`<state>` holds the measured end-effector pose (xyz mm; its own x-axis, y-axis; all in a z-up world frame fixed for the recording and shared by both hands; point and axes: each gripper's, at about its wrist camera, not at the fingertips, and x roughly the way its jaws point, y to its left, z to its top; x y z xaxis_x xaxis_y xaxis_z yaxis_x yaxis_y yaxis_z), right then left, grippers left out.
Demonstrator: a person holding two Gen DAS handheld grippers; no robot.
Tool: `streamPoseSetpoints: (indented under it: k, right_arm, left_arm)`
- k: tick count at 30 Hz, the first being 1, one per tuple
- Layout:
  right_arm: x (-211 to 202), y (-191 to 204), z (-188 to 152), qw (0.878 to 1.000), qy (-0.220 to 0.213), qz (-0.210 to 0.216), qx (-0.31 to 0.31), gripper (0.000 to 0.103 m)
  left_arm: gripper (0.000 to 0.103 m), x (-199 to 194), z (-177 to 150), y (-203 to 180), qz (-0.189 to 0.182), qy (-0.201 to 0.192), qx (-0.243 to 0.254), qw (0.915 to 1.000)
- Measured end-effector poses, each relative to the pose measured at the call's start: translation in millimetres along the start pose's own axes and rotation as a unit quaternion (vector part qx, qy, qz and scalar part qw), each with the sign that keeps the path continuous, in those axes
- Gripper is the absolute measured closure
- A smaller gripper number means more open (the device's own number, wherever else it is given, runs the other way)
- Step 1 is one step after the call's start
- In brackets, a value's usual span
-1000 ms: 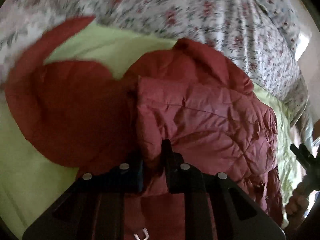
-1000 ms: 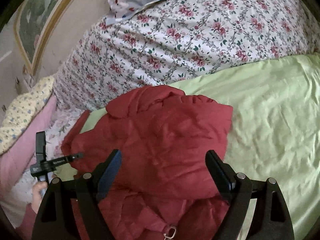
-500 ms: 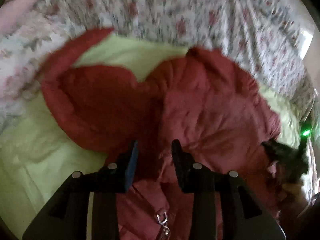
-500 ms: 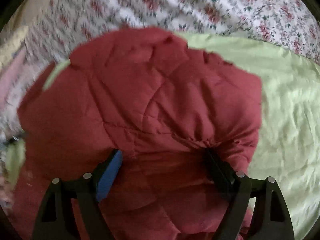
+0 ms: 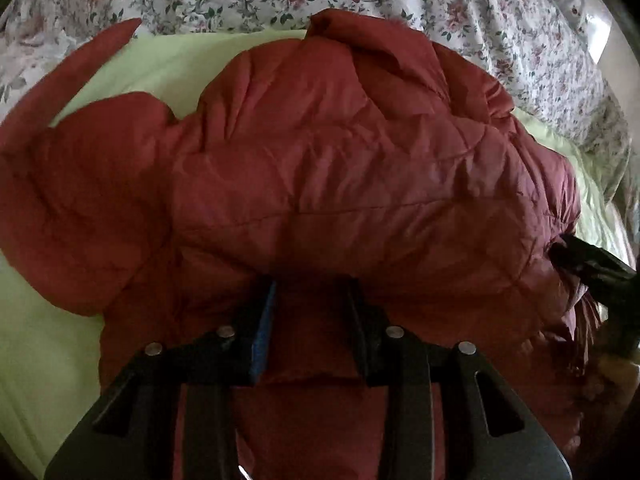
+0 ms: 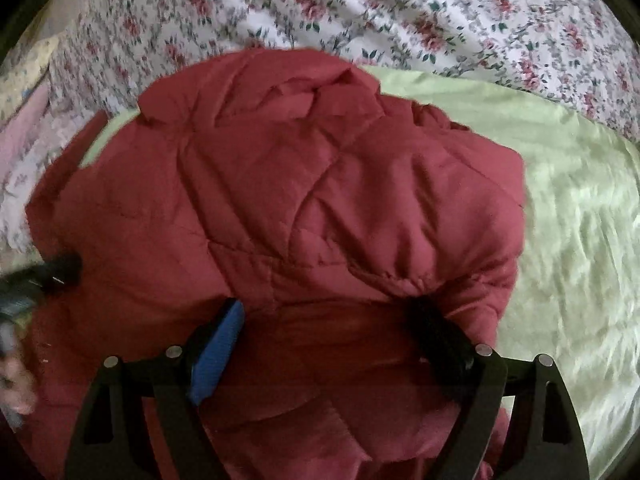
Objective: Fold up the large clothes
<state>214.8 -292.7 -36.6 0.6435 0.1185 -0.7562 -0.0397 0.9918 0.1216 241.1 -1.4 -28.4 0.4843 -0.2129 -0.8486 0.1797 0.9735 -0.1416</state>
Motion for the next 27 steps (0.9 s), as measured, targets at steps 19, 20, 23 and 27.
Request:
streamPoseSetpoints:
  k: [19,20,23,27]
  right_arm:
    - [11.2,9.2,-9.4,1.0,0.013,-0.013,-0.025,0.017]
    - [7.5,9.8,-9.7,1.0,0.01,-0.009,-0.021,0.017]
    - [-13.3,9.5,-11.1,1.0,-0.003,0.017,-0.004,0.017]
    - [-35.5,18.7,-15.1,0.999,-0.011,0.043,-0.008,0.017]
  left_arm:
    - [0.061,-27.0,-2.4,10.5,0.015,-0.015,0.024,0.9995]
    - [0.055,-32.1,-2.0,13.6,0.021,-0.021,0.023,0.9993]
    - [0.049,-46.6,0.8,28.6,0.054,-0.042,0.014,0.9976]
    - [0.048,-59.1,8.3,54.6,0.083,-0.059,-0.012,0.9948]
